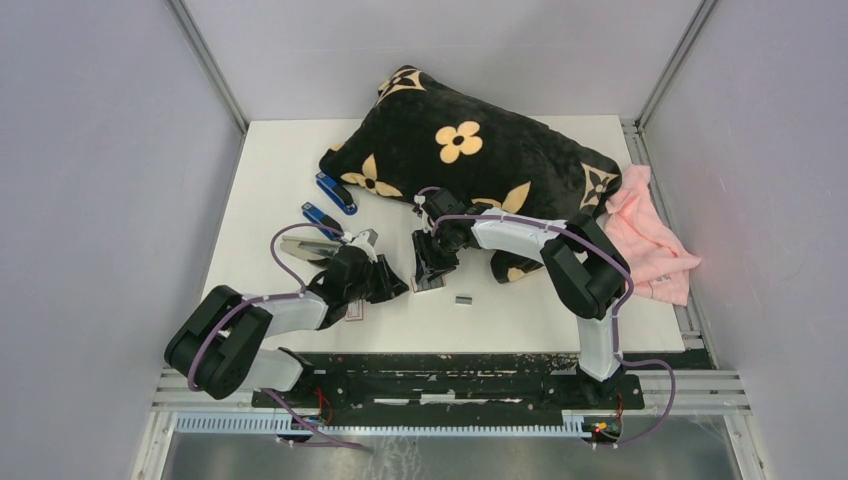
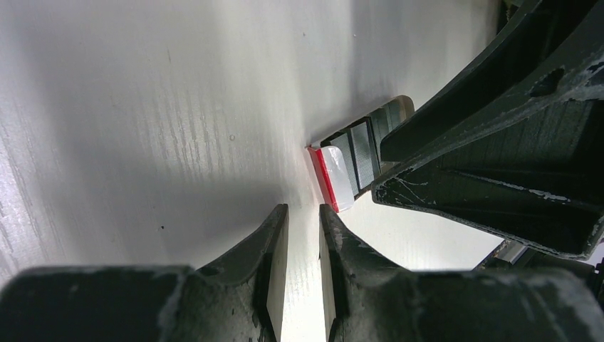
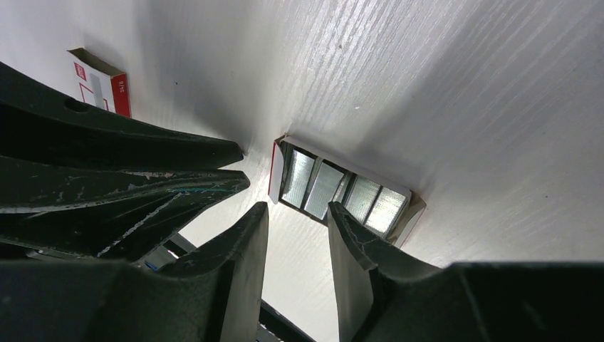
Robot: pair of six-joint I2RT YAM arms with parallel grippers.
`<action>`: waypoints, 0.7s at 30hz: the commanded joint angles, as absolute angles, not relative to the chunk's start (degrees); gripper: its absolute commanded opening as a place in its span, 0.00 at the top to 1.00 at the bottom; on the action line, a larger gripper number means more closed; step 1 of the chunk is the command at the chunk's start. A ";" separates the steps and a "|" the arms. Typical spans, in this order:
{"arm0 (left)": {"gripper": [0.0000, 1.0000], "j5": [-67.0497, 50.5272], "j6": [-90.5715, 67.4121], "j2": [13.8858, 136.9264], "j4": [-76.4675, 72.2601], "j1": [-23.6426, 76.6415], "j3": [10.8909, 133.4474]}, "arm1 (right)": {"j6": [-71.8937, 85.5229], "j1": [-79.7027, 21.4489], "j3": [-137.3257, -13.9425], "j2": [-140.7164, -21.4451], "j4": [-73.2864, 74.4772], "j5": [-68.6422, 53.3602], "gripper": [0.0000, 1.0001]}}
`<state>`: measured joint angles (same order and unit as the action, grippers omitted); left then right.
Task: Unload the staples from the stapler
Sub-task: Place the staple in the staple box.
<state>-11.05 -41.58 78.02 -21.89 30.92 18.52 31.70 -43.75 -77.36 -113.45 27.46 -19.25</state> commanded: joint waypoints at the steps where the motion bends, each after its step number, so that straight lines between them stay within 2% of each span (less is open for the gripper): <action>1: 0.70 -11.21 -41.02 78.79 -22.94 31.16 19.59 | 32.51 -43.42 -77.78 -114.16 26.54 -19.32 0.58; 21: 0.70 -11.89 -41.06 80.22 -23.99 31.30 19.42 | 32.65 -43.37 -78.05 -114.81 26.19 -20.90 0.58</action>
